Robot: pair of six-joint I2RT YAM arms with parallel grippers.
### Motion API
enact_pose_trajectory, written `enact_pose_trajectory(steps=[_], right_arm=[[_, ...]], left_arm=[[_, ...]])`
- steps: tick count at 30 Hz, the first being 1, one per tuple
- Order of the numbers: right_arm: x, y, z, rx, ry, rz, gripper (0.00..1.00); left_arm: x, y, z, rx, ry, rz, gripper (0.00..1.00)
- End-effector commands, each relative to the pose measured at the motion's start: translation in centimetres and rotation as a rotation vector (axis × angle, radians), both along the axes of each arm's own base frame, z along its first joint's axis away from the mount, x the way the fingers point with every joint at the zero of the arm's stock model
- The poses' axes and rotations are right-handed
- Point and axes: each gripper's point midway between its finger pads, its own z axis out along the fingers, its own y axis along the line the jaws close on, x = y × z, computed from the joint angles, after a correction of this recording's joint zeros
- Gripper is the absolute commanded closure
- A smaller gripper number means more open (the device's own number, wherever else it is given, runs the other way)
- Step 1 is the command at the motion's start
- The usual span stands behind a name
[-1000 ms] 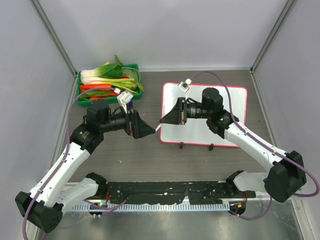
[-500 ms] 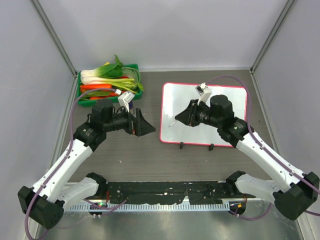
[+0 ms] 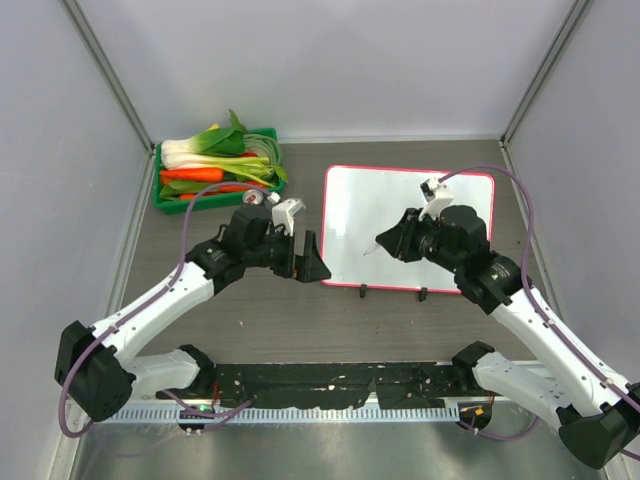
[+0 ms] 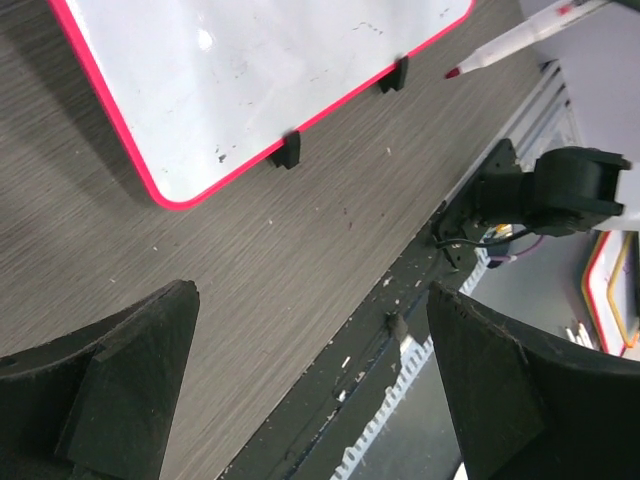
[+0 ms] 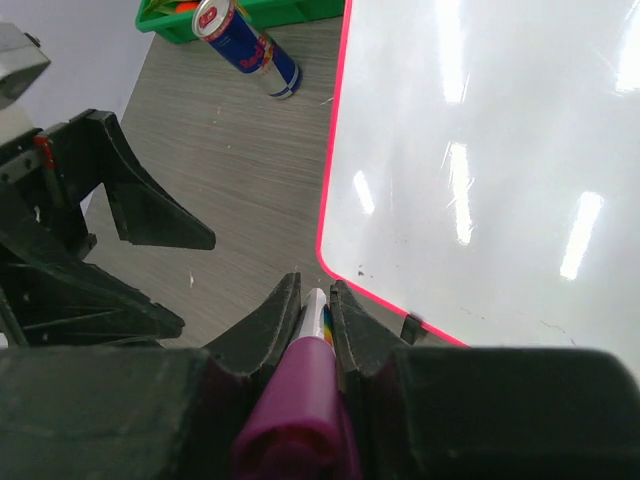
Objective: Write a sentence on the whiteboard
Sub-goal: Adjust the whiteboard at the center of the board.
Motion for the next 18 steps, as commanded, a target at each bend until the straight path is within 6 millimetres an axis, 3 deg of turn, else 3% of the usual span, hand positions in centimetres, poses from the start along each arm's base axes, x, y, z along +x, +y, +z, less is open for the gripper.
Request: enact_pose_trajectory(steps=[1,5,8,11,17,18], right_arm=[[0.8,-1.5,0.3,-0.026,-0.038,-0.078,0.99],[1.7,-3.9,-0.4,-0.067,-0.019,-0.203,0.99],[2.1,-5.2,-0.7,-0.08,-0.012,-0.255,0.99],[2.5,-6.4,-0.7,-0.08,-0.009,-0.295,0.99],[2.8,-7.5,-1.0,-0.098,0.0,-0.312,0.99],[2.9,-7.6,-1.0,-0.099,0.0,-0.314,0.99]], left_arm=[[2.2,-1.8,1.4,-0.002,-0.102,0.062,0.0],[2.9,-3.3,-1.1,0.053,-0.06,0.132,0.11],[2.7,-4.5,-3.4,0.115,-0.056,0.154,0.1],[3.2,-4.0,-5.6,0.186,-0.031,0.217,0.09],[3.3,-4.2,-7.0,0.158,-0.023,0.242,0.13],[3.8,-3.5,-7.6,0.201,-0.027,0.277,0.15]])
